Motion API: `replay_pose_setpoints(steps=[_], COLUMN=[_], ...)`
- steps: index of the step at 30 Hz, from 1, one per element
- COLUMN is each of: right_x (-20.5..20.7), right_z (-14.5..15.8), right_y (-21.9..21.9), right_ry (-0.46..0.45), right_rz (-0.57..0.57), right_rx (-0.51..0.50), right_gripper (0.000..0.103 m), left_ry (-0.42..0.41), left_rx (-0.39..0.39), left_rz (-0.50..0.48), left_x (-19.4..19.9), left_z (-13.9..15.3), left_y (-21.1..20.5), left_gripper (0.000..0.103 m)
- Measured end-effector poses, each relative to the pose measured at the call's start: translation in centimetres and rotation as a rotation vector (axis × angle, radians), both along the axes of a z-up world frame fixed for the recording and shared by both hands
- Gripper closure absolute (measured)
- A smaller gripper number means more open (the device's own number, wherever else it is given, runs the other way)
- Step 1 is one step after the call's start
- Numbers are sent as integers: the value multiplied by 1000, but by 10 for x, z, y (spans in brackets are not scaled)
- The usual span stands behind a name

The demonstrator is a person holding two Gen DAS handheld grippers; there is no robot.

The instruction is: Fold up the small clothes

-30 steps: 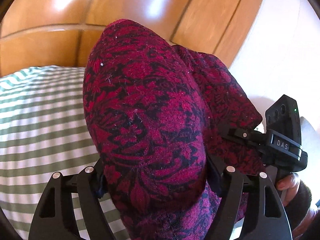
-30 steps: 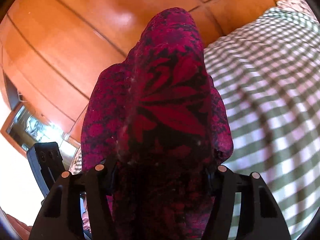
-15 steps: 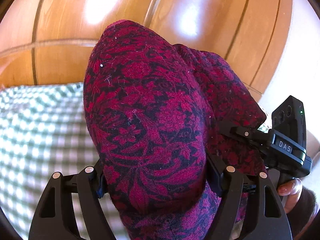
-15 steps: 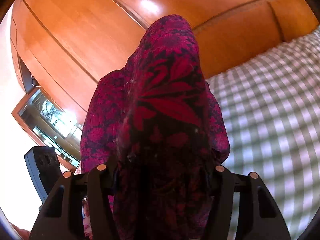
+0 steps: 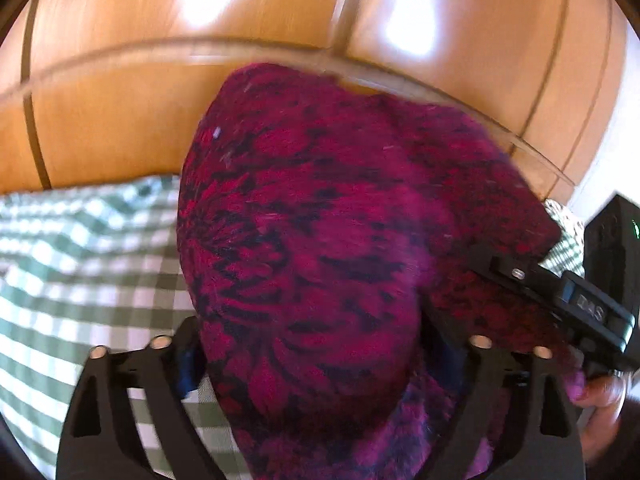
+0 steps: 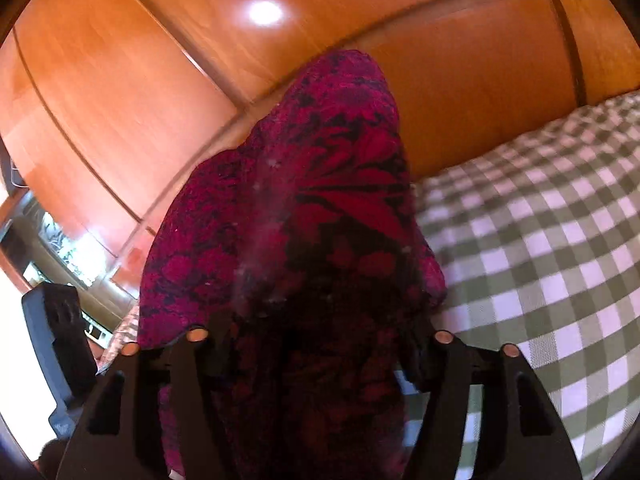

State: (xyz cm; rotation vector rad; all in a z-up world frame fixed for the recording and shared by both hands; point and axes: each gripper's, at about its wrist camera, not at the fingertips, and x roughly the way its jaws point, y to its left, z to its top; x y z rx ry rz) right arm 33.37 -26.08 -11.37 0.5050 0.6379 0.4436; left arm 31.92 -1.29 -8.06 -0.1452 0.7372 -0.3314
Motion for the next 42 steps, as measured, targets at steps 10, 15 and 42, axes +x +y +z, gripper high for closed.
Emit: replay_pose_setpoints(steps=[10,15,42], right_x=[-36,-97,-305], right_z=[17,30,76], right_y=[0,-6,51], right_ry=[-39,-93,-225], right_rz=[-92,-170,-219], right_rx=[-100,-157,-489], right_gripper=[3,2,2], left_ry=[-147,-227,-212], left_rx=[104,194,259], left_rz=[99,132,346], left_x=[-57,-112,-282], left_z=[13,25,52], left_y=[-6,-21,3], left_gripper=[3,3,3])
